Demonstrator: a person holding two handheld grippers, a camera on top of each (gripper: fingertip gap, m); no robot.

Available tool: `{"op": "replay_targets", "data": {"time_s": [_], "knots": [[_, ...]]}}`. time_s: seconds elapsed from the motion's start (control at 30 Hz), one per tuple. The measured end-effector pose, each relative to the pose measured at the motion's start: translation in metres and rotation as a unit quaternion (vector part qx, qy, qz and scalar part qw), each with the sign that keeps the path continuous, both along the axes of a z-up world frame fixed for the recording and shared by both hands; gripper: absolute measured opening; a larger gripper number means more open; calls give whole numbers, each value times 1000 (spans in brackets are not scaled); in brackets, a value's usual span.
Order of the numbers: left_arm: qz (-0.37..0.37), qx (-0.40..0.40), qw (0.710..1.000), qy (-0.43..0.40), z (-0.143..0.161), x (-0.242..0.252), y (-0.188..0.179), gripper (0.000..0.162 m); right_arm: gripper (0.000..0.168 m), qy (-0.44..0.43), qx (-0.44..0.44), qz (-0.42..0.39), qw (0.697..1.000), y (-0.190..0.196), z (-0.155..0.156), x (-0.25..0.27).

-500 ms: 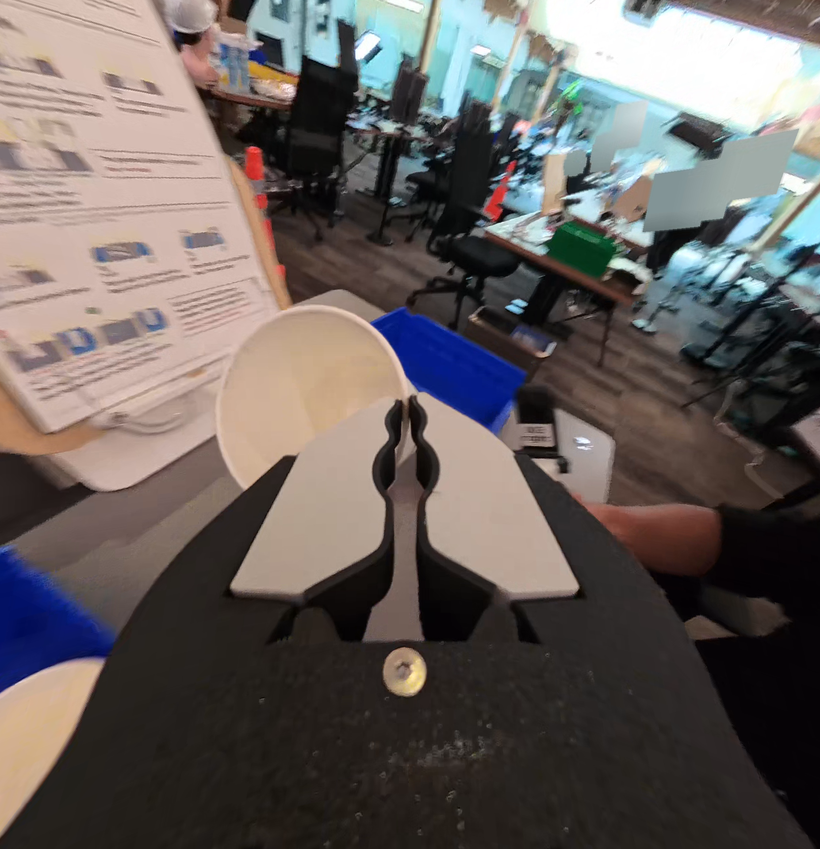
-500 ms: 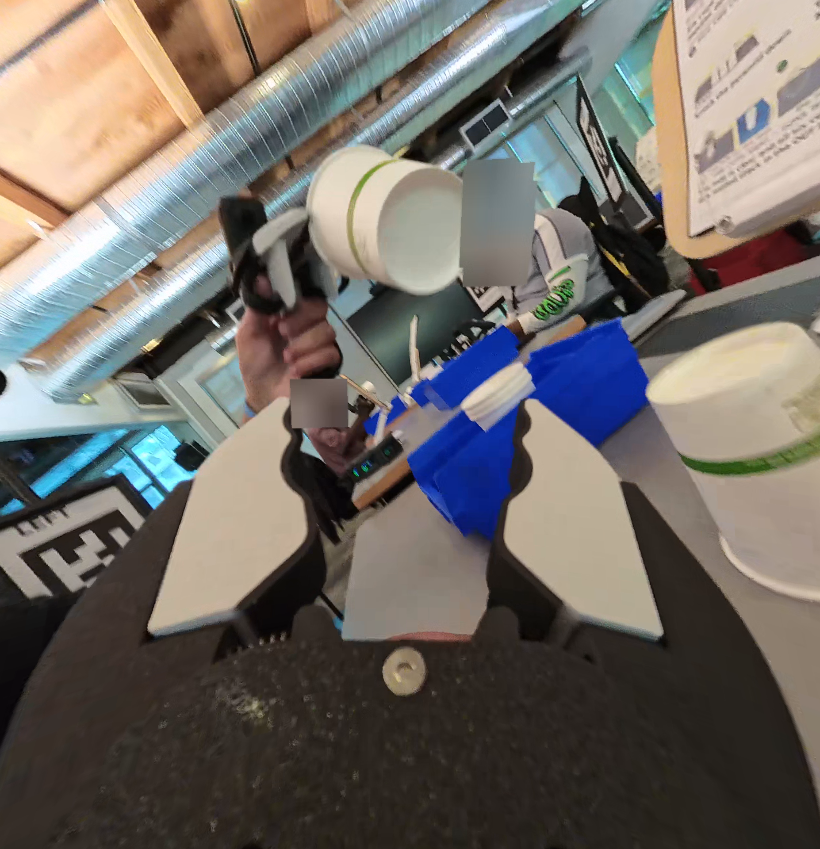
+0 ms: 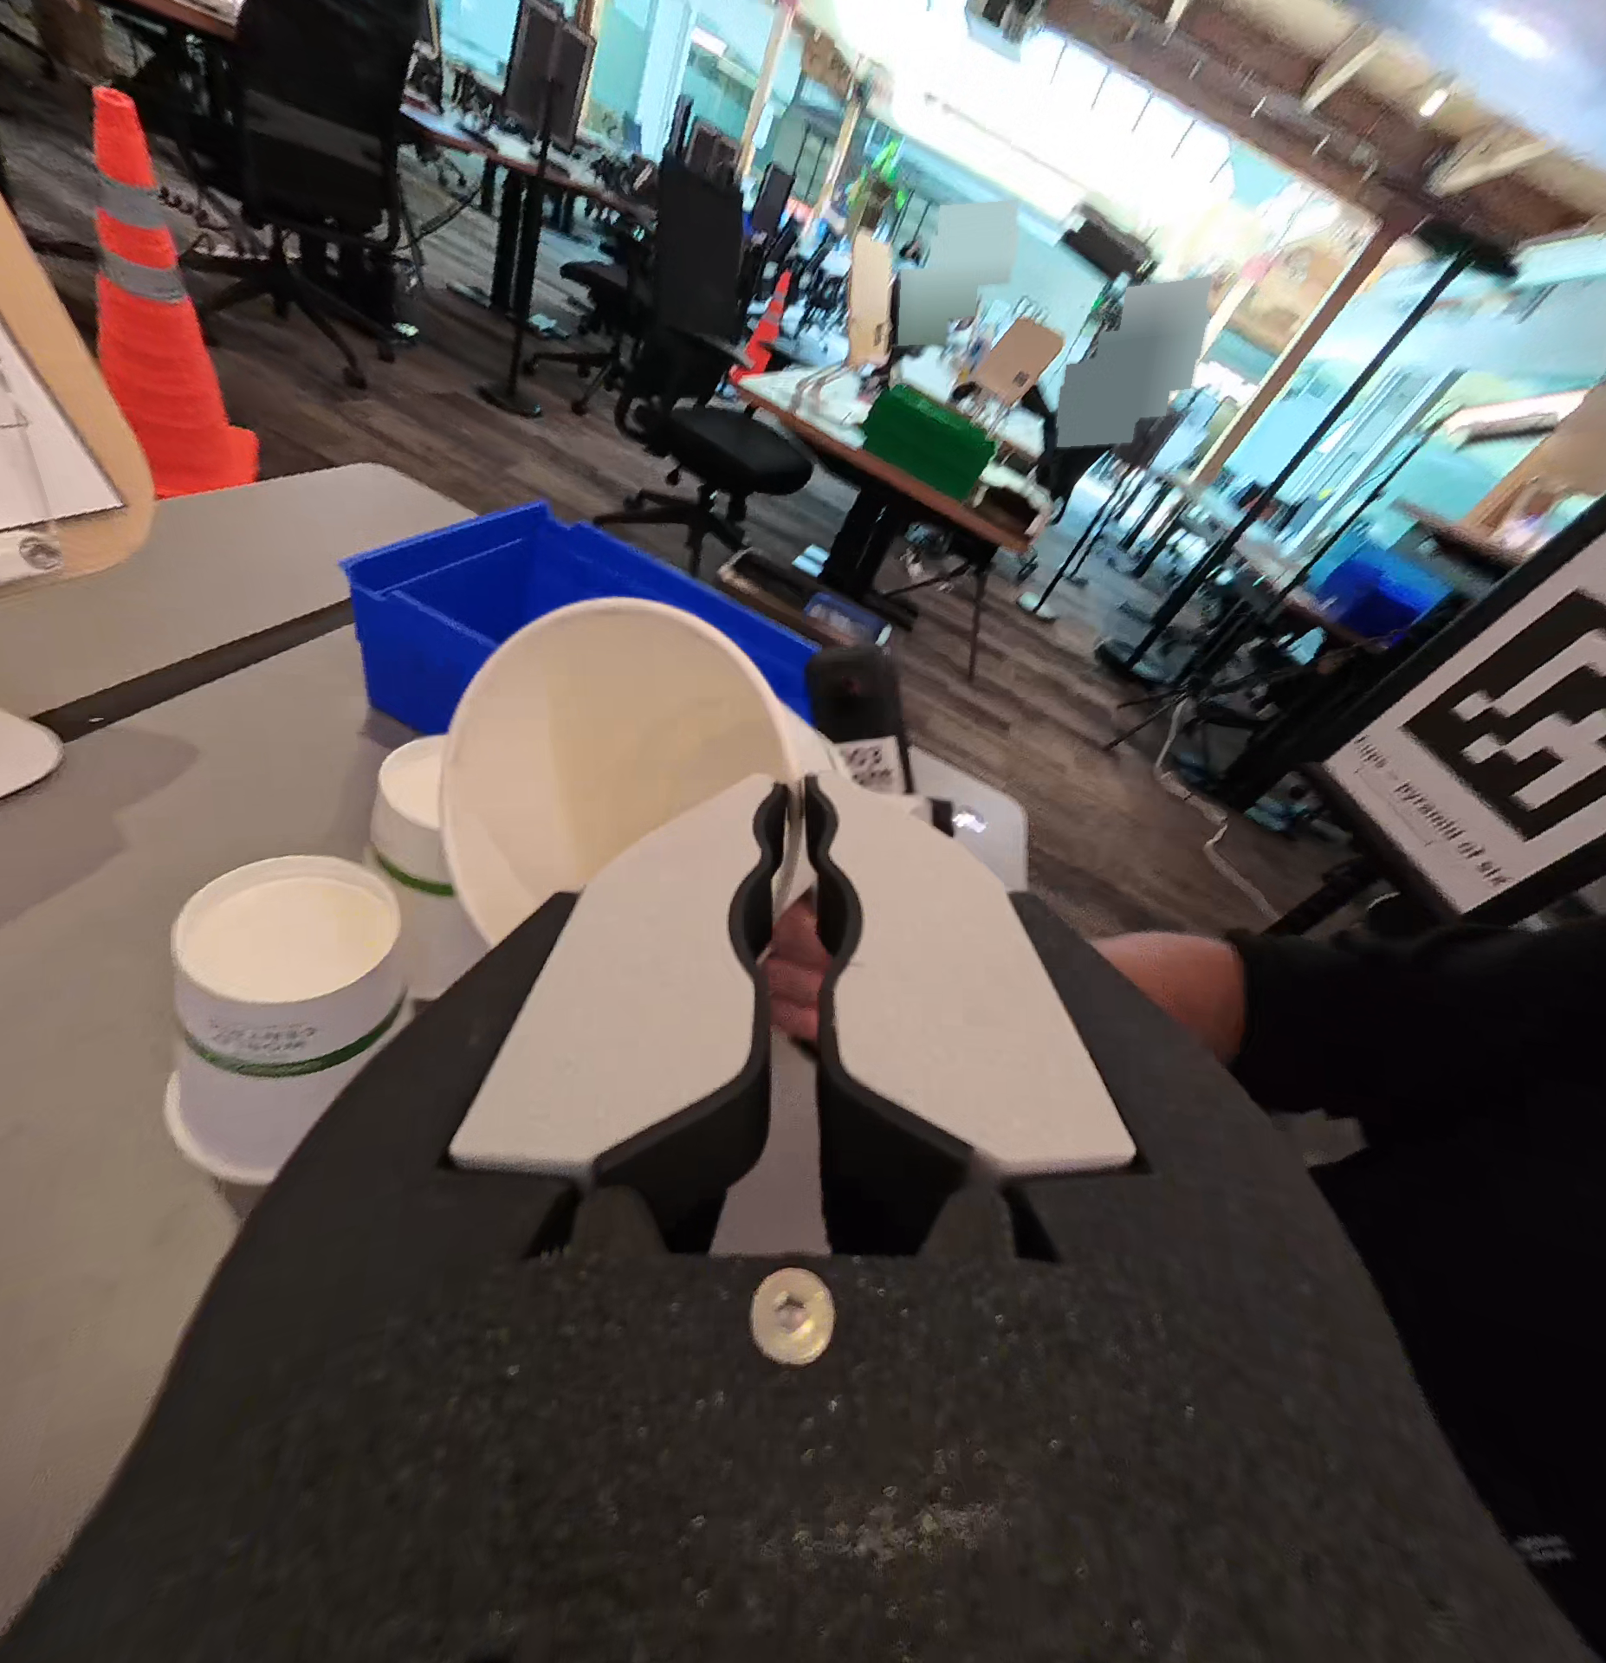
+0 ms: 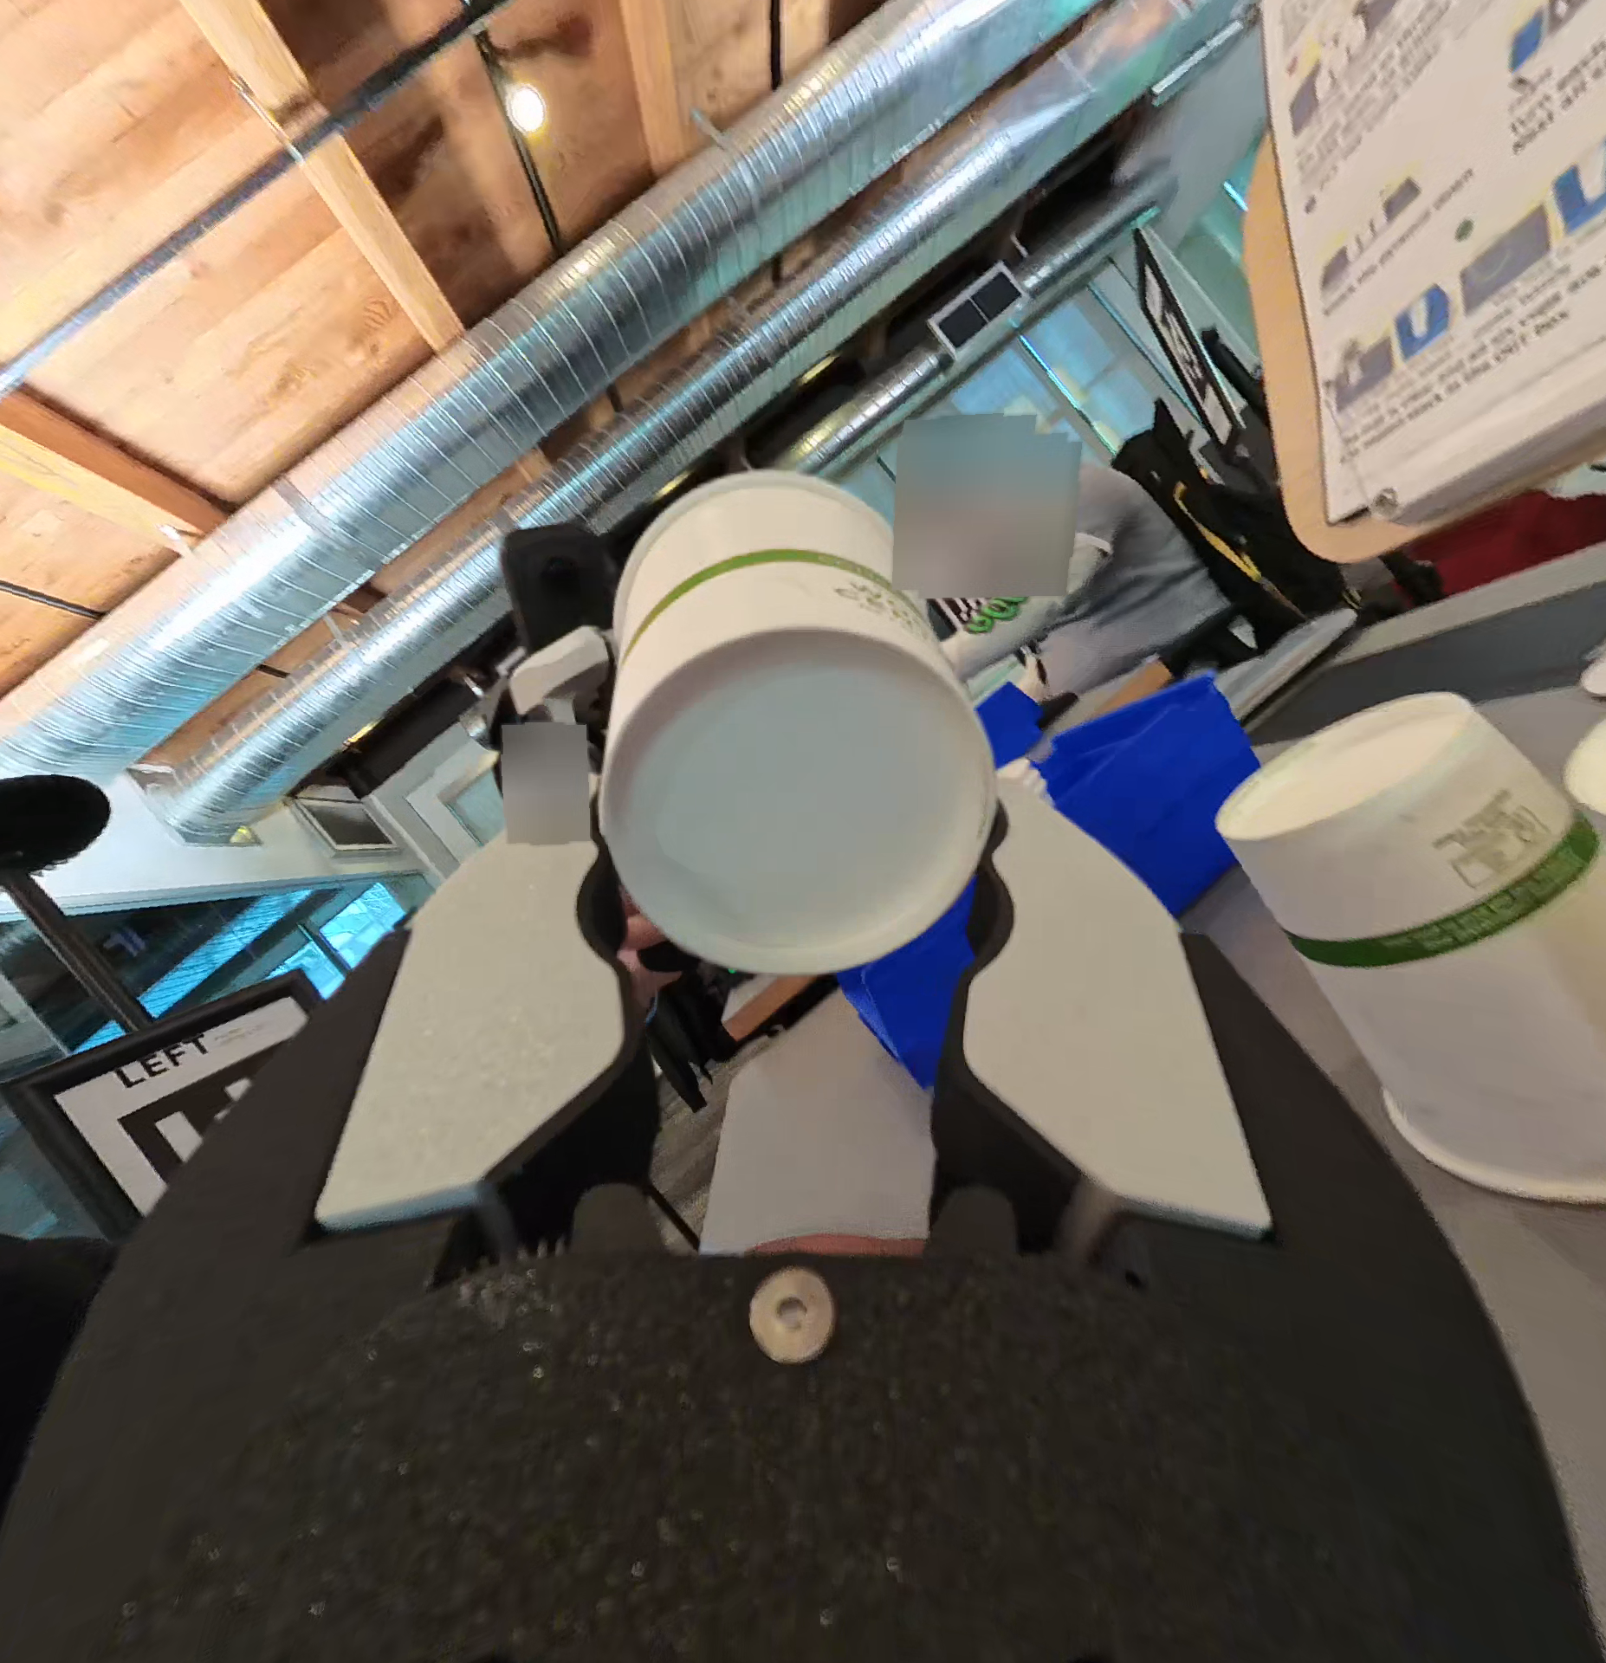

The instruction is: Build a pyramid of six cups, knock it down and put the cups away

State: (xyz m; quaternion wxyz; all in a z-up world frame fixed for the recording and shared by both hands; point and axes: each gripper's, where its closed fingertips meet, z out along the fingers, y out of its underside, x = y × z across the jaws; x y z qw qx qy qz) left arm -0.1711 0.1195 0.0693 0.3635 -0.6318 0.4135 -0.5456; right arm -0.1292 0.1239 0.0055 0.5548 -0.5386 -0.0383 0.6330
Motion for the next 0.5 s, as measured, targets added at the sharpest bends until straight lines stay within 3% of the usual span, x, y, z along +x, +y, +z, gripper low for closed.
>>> {"op": "replay_targets", "data": {"time_s": [0.03,0.1,0.13,0.2,0.37,0.5], "knots": [[9,16,1000,23,-7,-2,3,13,75,-7,-7,-1,1000,1,-4,1],[46,77,992,87,-20,-9,13,49,75,-14,-24,-3,1000,3,-11,3],[66,125,983,121,-24,-14,16,65,75,-17,-34,-4,999,4,-14,3],[94,234,947,201,-31,-24,18,81,75,-26,-46,-8,999,7,-19,3],[70,444,807,383,-49,-18,7,92,75,-67,-66,-17,995,10,-26,-2],[18,551,679,485,-69,0,17,96,75,-106,-74,-29,991,11,-31,-6]]}}
